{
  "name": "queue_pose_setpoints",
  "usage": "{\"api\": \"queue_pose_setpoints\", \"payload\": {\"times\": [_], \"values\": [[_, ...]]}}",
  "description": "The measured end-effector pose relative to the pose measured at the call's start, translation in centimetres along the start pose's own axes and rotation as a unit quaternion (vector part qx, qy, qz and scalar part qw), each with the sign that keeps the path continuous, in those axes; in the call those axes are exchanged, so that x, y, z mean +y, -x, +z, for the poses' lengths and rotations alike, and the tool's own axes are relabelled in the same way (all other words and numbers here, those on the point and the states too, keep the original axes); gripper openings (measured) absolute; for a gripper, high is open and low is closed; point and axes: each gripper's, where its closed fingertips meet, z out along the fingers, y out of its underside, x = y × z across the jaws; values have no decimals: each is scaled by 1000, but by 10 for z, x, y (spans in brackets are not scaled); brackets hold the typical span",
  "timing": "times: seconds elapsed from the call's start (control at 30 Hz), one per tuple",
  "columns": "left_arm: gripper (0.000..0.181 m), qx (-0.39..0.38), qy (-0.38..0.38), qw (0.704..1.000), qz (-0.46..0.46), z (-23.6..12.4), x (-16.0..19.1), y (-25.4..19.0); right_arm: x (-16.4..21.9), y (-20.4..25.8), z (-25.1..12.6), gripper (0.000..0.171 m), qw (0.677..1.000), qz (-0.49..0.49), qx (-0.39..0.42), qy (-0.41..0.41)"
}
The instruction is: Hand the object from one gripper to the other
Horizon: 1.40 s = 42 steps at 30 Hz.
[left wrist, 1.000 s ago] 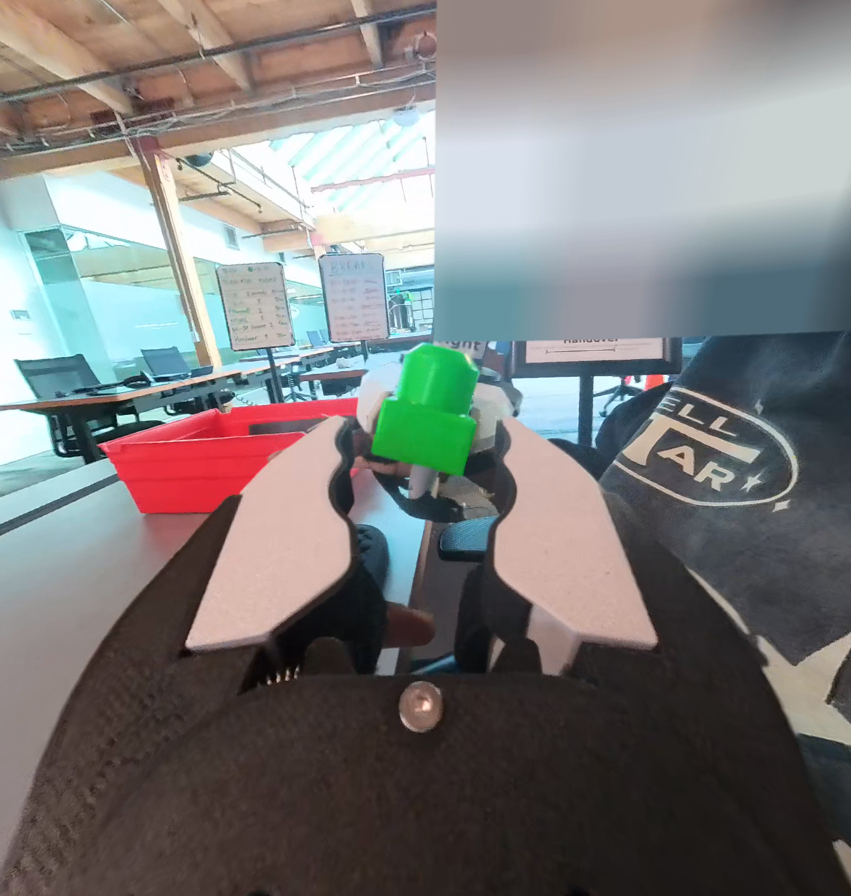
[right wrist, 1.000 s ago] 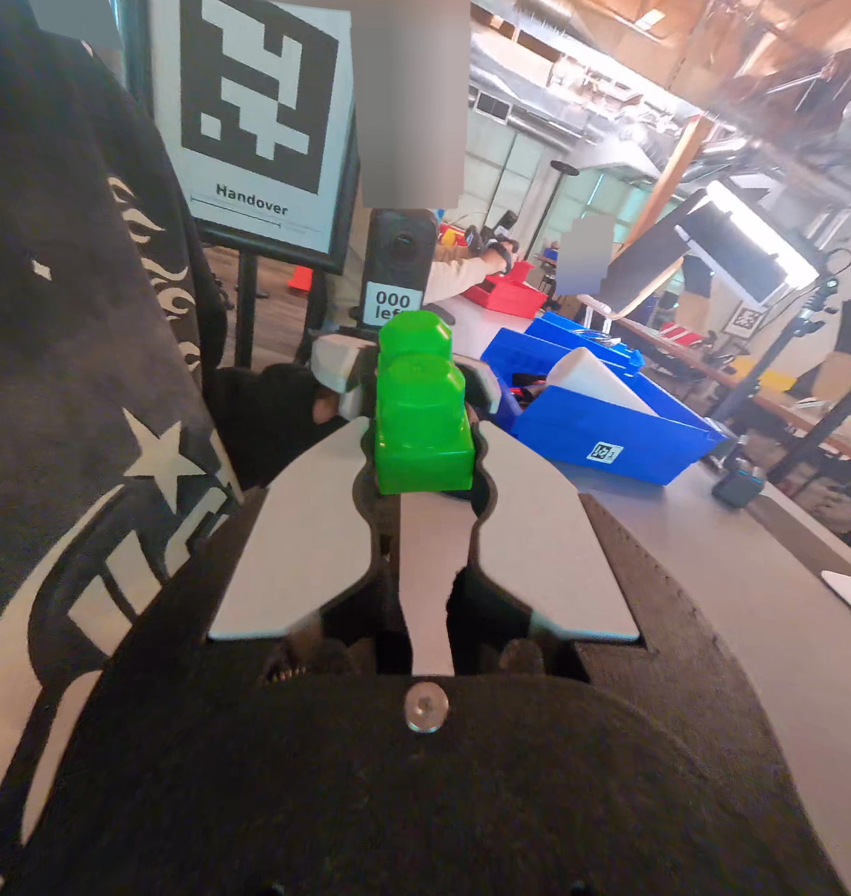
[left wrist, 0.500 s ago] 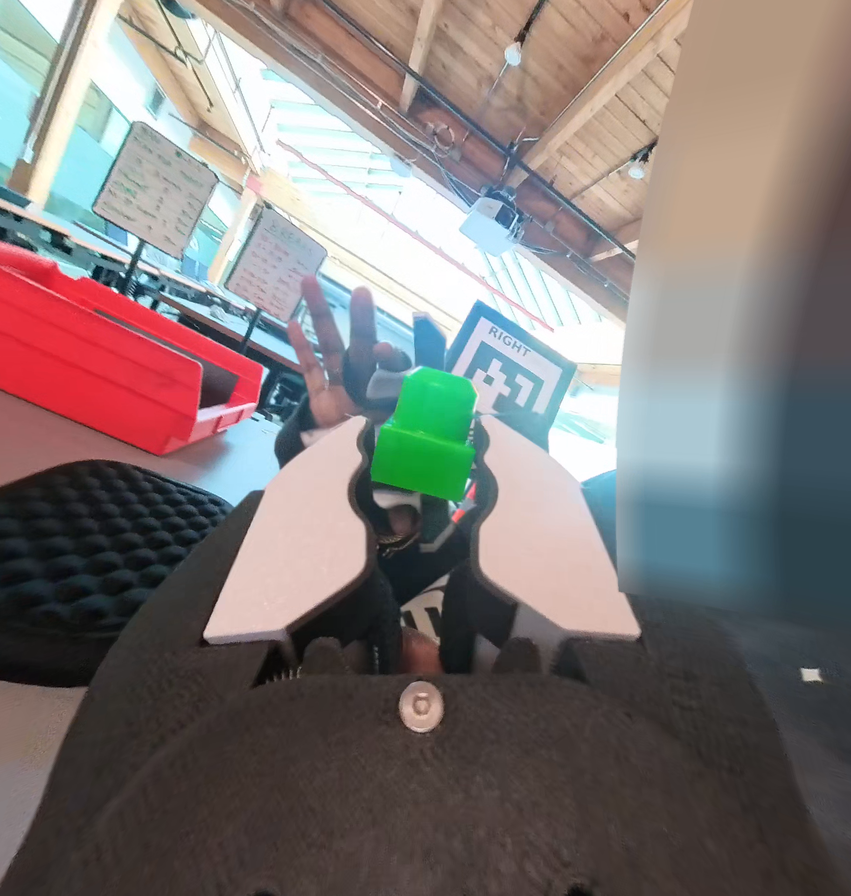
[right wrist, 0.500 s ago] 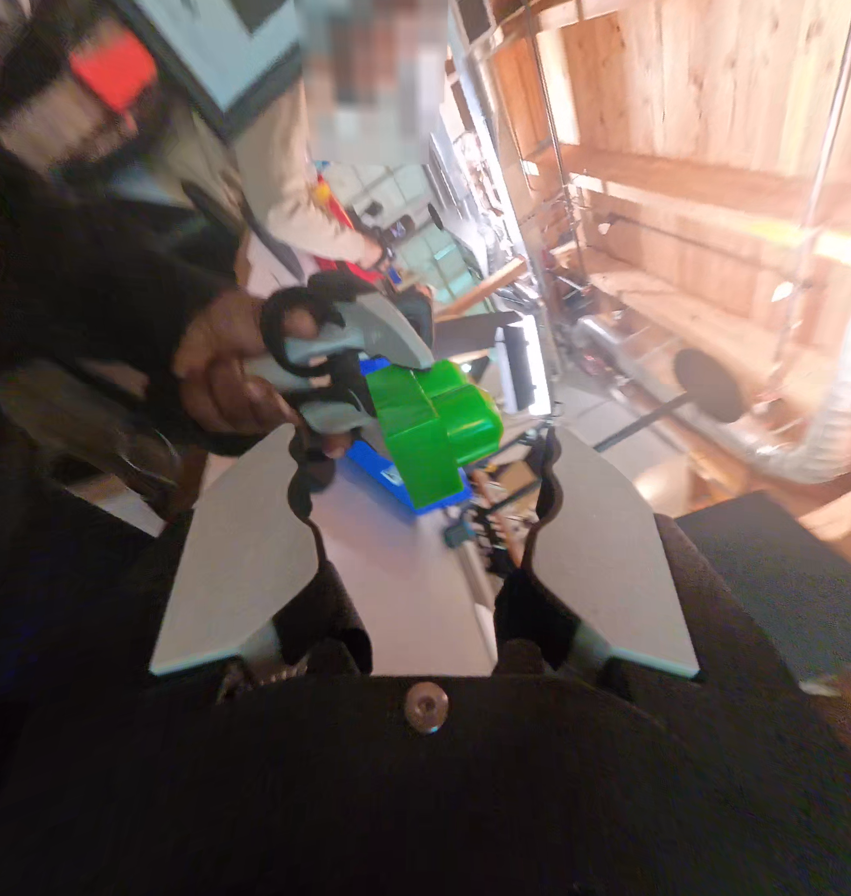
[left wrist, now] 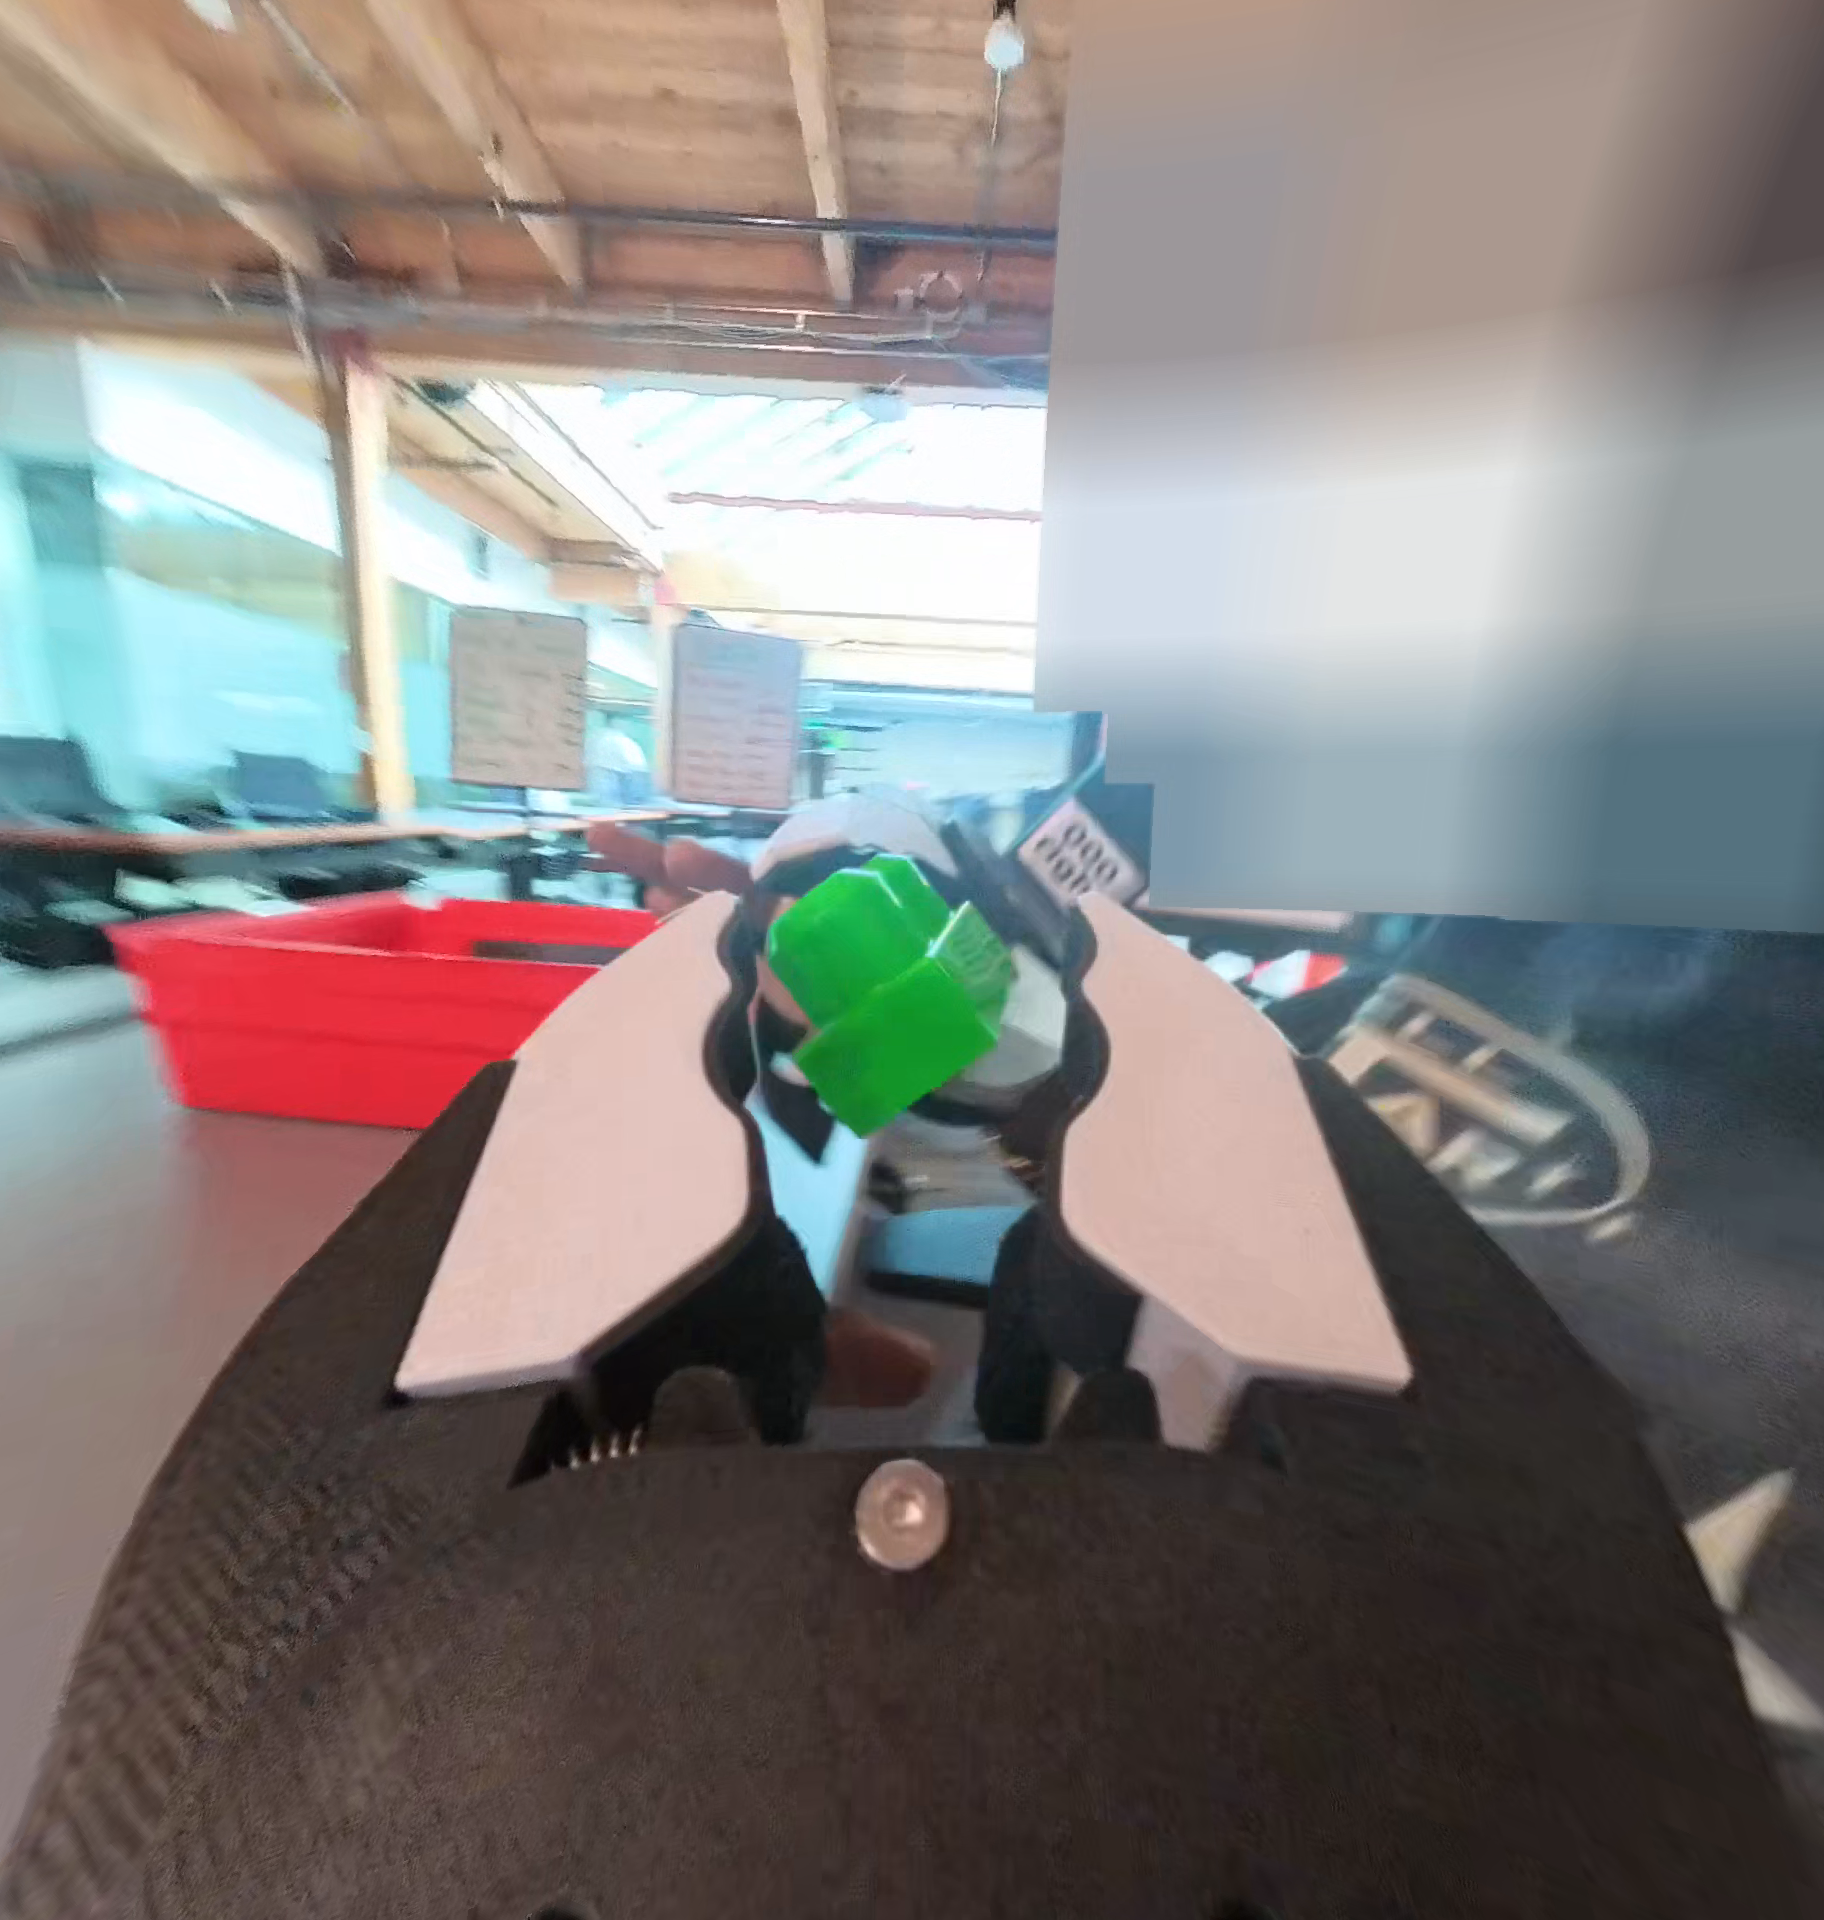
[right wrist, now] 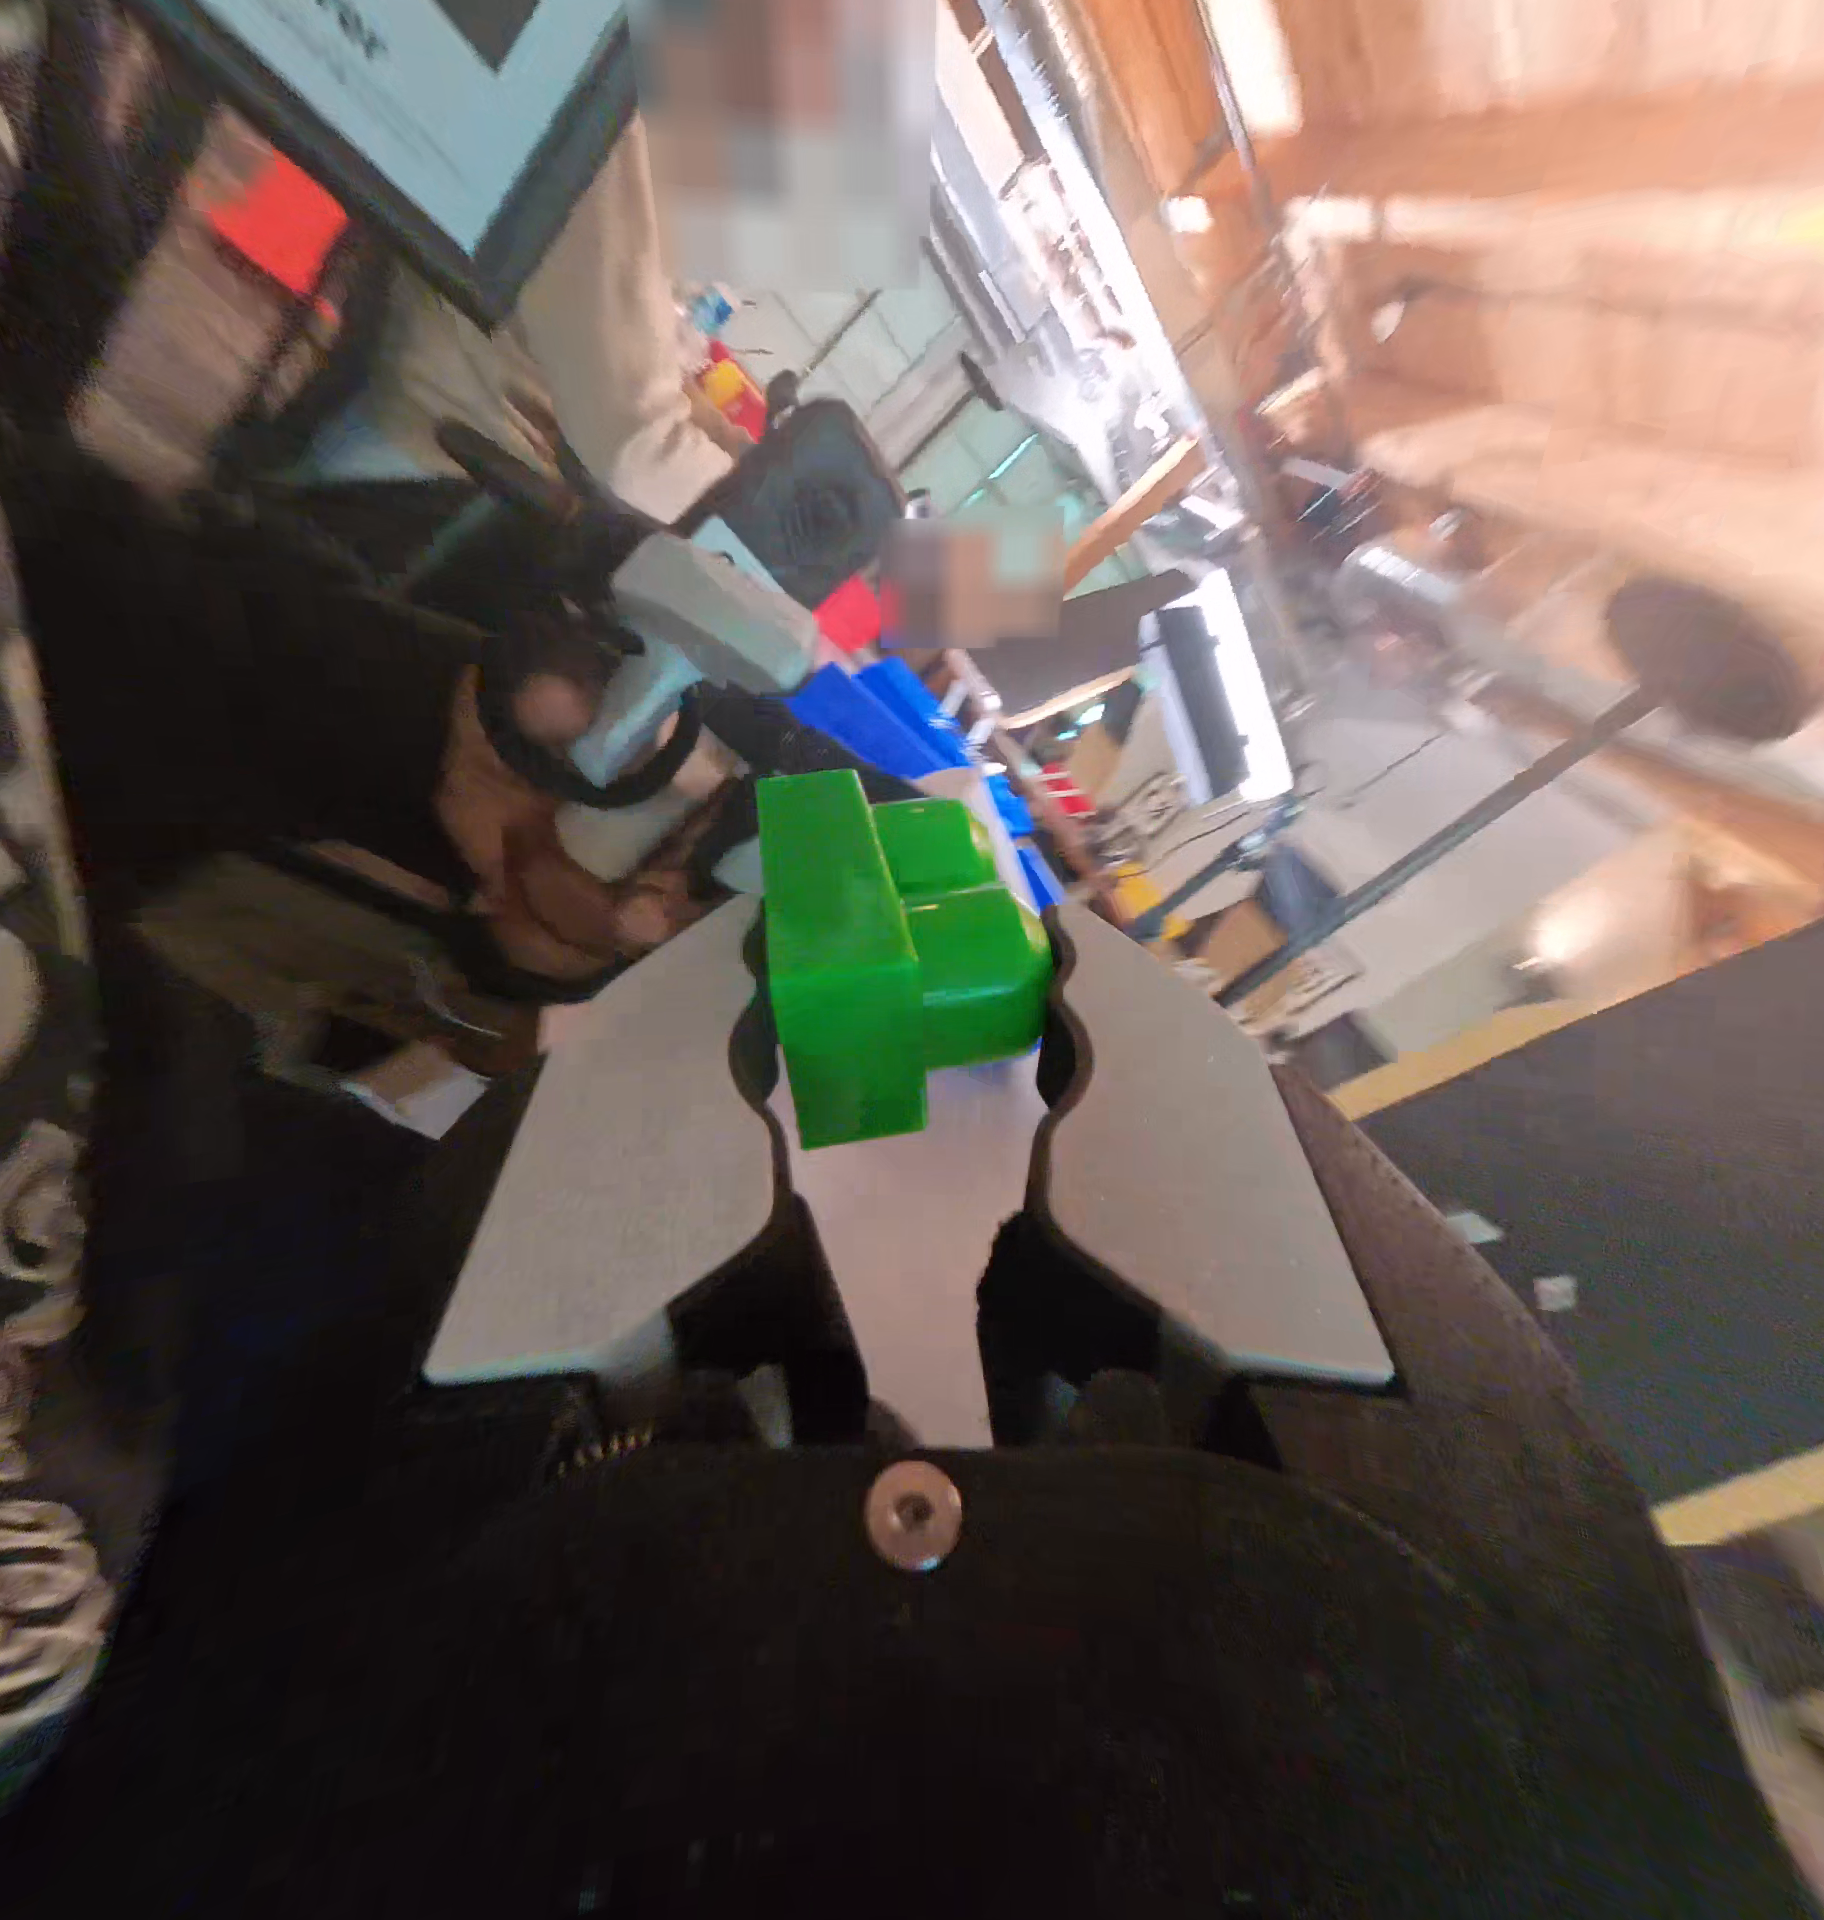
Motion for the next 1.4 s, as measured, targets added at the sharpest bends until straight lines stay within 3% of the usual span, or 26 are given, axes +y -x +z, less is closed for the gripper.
{"api": "queue_pose_setpoints", "payload": {"times": [0.1, 0.17, 0.43, 0.53, 0.67, 0.8, 0.87, 0.93, 1.0, 1.13, 1.3, 1.4], "values": [[58, -23, 42, 990, 131, 0, 8, -3, -1, 5, 0, 48, 991, 124, -48, -17], [58, -31, 58, 985, 161, 2, 13, -2, -6, 10, -1, 48, 980, 179, -78, -33], [47, -6, 62, 994, 96, 2, 15, -6, -10, 12, -1, 48, 976, 192, -86, -50], [46, -5, 40, 999, -8, 0, 7, 0, -11, 6, -2, 72, 991, 108, -42, -69], [46, 9, 43, 987, -152, -3, 11, 9, -11, 6, -4, 83, 997, -67, 3, -43], [46, 20, 50, 977, -206, -3, 15, 10, -9, 7, -3, 67, 970, -241, 42, 0], [46, 23, 55, 976, -209, -2, 16, 8, -12, 8, -2, 45, 963, -266, 49, 1], [46, 16, 55, 978, -199, -2, 16, 10, -8, 8, -2, 38, 964, -261, 46, 13], [46, 16, 46, 986, -160, -2, 14, 8, -7, 5, -2, 37, 974, -221, 42, 16], [55, -2, -4, 1000, -9, -4, -4, 3, -6, 2, -3, 38, 1000, -14, -4, 4], [54, -14, 44, 993, 110, -4, 3, -4, -5, 14, -4, 38, 967, 231, -105, -10], [50, -7, 67, 991, 111, -2, 11, -5, -10, 12, -6, 37, 949, 289, -124, -26]]}}
